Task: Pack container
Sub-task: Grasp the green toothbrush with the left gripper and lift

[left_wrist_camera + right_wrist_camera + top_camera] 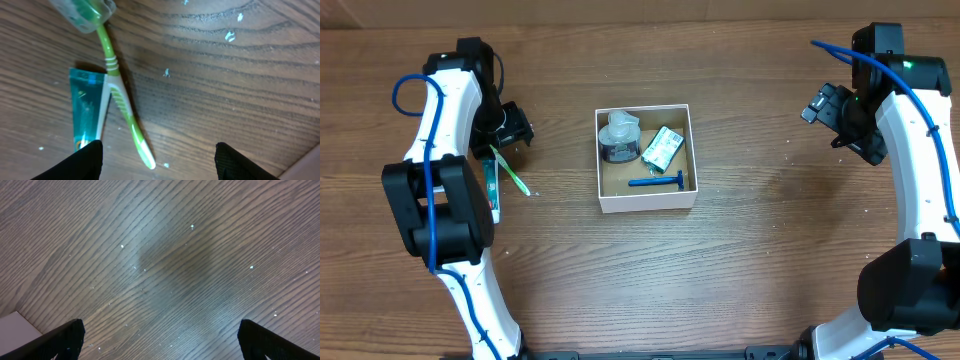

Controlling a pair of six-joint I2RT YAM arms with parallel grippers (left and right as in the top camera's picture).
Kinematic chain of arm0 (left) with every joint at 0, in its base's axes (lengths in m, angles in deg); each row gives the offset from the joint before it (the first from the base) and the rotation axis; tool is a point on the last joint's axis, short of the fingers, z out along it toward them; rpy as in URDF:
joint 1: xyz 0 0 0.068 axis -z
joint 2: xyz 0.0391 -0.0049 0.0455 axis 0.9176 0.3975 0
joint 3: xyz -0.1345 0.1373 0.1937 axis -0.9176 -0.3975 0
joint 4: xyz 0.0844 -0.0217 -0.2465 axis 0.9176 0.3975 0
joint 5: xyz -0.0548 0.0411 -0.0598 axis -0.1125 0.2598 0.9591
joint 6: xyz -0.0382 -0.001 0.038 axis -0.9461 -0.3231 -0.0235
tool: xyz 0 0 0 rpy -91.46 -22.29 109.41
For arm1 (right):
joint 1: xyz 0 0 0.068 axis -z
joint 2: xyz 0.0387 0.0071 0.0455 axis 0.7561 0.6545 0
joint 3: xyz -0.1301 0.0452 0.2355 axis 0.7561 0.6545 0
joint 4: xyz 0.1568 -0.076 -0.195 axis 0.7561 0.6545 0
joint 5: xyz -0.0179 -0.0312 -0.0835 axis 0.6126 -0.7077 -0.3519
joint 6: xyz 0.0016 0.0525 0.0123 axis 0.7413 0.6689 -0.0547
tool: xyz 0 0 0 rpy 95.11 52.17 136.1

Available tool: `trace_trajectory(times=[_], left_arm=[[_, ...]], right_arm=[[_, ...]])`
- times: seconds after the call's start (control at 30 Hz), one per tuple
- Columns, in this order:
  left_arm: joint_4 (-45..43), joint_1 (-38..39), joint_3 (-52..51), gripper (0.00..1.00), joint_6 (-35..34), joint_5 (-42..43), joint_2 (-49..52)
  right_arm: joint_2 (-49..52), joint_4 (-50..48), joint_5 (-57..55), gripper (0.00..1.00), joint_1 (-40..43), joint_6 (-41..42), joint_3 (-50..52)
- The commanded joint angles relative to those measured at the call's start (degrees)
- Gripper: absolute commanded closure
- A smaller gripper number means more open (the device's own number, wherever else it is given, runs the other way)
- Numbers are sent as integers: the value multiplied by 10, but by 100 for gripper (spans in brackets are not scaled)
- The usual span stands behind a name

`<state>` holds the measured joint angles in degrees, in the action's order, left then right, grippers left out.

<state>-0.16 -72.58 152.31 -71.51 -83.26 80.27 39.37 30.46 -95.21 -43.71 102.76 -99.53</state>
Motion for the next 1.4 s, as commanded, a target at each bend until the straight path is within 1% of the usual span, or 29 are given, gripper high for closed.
trace_trajectory(times=[0.0, 0.1, 0.2, 0.27, 0.47, 0.6, 0.63, 0.67, 0.73, 0.77, 0.8, 0.87, 0.9, 0.97, 1.03, 1.1, 1.17, 1.2, 1.23, 1.27, 1.3, 1.37], left_arm=[[-8, 4, 1, 30, -26, 9, 21], [-17, 4, 1, 30, -45, -23, 23], [-28, 4, 0, 30, -48, -30, 25], [-41, 4, -7, 29, -67, -45, 26], [-106, 4, -71, 28, -68, -49, 26], [-129, 4, -97, 30, -69, -49, 26], [-138, 4, -106, 32, -69, -49, 26], [-144, 4, -113, 36, -69, -49, 26], [-158, 4, -127, 55, -68, -49, 26], [-161, 4, -129, 77, -68, -49, 26], [-162, 4, -129, 96, -68, -49, 26], [-162, 4, -125, 96, -63, -41, 26], [-161, 4, -116, 96, -45, -21, 25], [-115, 4, -45, 96, -27, 25, 23], [-60, 5, 54, 96, 12, 77, 20], [28, 14, 234, 96, 104, 167, 20], [88, 34, 393, 96, 184, 206, 20], [109, 50, 462, 96, 237, 225, 20], [130, 72, 530, 96, 295, 236, 20], [159, 116, 613, 96, 376, 235, 20], [169, 143, 647, 96, 402, 235, 20], [185, 196, 673, 96, 463, 235, 20]], right_arm=[[-2, -1, -8, 0, -2, 4, -2], [-2, -1, -8, 0, -2, 4, -2], [-2, -1, -8, 0, -2, 4, -2], [-2, -1, -8, 0, -2, 4, -2], [-2, -1, -8, 0, -2, 4, -2], [-2, -1, -8, 0, -2, 4, -2], [-2, -1, -9, 0, -2, 4, -2], [-2, -1, -8, 0, -2, 4, -2], [-2, -1, -8, 0, -2, 4, -2], [-2, -1, -9, 0, -2, 4, -2], [-2, -1, -9, 0, -2, 4, -2], [-2, -1, -8, 0, -2, 4, -2], [-2, -1, -8, 0, -2, 4, -2], [-2, -1, -8, 0, -2, 4, -2], [-2, -1, -8, 0, -2, 4, -2], [-2, -1, -8, 0, -2, 4, -2], [-2, -1, -8, 0, -2, 4, -2], [-2, -1, -8, 0, -2, 4, -2], [-2, -1, -8, 0, -2, 4, -2], [-2, -1, -8, 0, -2, 4, -2], [-2, -1, -8, 0, -2, 4, -2], [-2, -1, -9, 0, -2, 4, -2]])
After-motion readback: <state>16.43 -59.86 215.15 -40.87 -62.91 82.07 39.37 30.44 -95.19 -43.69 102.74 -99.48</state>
